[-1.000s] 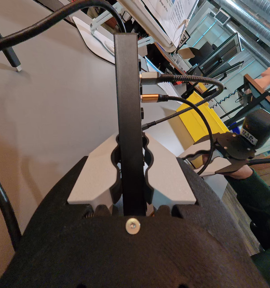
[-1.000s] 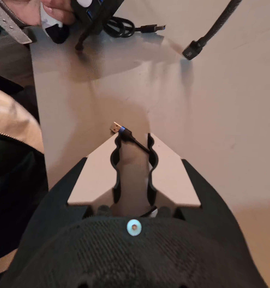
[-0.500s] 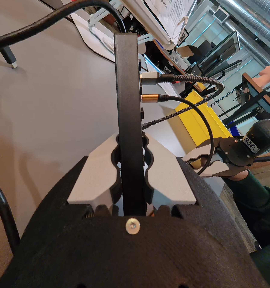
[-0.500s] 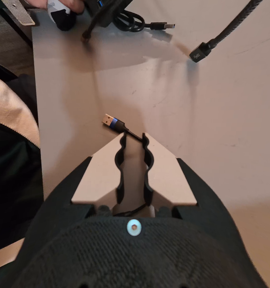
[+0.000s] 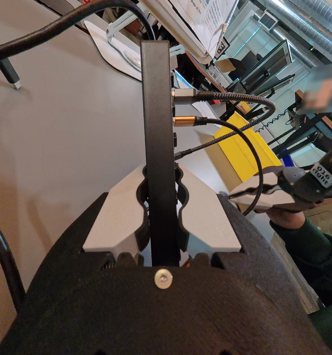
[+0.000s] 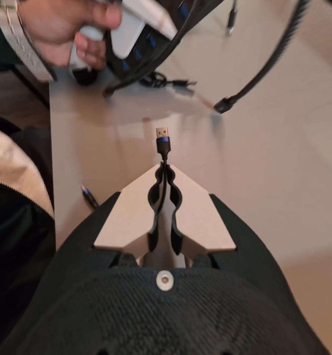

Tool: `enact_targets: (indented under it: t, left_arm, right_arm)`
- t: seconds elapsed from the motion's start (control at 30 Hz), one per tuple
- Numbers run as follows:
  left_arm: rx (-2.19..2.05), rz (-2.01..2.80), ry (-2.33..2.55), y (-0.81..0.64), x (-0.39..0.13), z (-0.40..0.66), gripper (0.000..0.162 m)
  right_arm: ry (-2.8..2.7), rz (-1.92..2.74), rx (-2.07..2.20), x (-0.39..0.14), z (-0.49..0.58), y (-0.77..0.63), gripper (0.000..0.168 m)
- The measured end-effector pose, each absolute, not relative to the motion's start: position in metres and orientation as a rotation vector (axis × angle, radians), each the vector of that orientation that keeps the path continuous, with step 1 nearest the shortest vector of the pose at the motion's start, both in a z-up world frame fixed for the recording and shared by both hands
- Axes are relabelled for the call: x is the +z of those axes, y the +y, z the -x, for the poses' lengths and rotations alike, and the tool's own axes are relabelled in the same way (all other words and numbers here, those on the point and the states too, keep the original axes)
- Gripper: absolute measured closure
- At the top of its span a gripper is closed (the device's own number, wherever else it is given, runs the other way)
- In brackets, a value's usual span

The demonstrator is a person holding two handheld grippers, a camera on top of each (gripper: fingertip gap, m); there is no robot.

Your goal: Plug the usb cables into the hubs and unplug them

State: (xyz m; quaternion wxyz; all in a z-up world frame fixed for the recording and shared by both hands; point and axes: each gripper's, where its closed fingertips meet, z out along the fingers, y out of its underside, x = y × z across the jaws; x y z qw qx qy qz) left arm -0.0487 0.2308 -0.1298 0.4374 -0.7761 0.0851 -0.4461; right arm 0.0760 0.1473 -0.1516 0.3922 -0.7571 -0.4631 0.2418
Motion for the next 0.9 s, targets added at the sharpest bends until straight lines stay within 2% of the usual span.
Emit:
enact_targets:
  t: [0.03, 0.47, 0.63, 0.9]
  left_arm:
    - [-1.108, 1.931, 0.212, 0.231, -0.13, 0.049, 0.14]
    - [-1.013, 1.747, 0.412, 0.217, -0.103, 0.035, 0.14]
    - [-0.96, 1.587, 0.524, 0.204, -0.083, 0.026, 0.14]
    - [-0.836, 1.482, 0.794, 0.178, -0.083, -0.001, 0.139]
  right_arm:
    - [-1.12, 1.912, 0.647, -0.143, -0.078, 0.151, 0.166]
    - [-0.797, 1.783, 1.091, -0.09, -0.086, 0.15, 0.167]
    - [-0.627, 1.838, 1.243, -0.089, -0.069, 0.15, 0.166]
    - [-0.448, 1.872, 1.57, -0.087, -0.03, 0.134, 0.167]
